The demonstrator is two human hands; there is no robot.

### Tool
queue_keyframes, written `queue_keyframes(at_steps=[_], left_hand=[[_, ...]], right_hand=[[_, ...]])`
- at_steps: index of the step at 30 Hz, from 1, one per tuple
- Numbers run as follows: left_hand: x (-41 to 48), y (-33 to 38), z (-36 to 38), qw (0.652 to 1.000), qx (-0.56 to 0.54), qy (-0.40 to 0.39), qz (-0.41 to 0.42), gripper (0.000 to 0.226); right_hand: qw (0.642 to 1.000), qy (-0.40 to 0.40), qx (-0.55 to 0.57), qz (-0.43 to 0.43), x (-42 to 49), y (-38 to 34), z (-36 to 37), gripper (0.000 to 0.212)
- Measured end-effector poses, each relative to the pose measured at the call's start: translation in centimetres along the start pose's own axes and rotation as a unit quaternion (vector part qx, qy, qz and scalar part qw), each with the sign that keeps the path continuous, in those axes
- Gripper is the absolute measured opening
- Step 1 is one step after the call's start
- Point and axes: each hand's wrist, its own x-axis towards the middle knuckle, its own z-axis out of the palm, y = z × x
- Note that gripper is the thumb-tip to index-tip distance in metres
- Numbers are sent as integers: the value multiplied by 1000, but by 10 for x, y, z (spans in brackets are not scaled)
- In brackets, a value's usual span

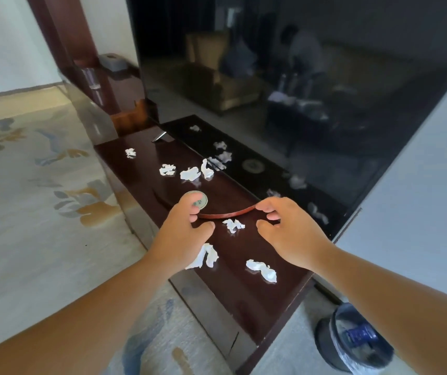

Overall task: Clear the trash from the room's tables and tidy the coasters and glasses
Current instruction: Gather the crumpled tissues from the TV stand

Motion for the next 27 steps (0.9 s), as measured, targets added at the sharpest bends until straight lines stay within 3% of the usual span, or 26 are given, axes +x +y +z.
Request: queue_keyframes(at_steps=[7,11,27], left_hand=[[42,-33,-33,996,8,-86,25,43],[55,-42,-28,993,15,-118,12,55],[84,-37,19,983,39,-178,16,55]], right_hand=[[993,47,-23,107,-2,-13,34,30],[988,49,-27,146,-2,-9,46,31],[986,32,-9,165,17,33,59,32]])
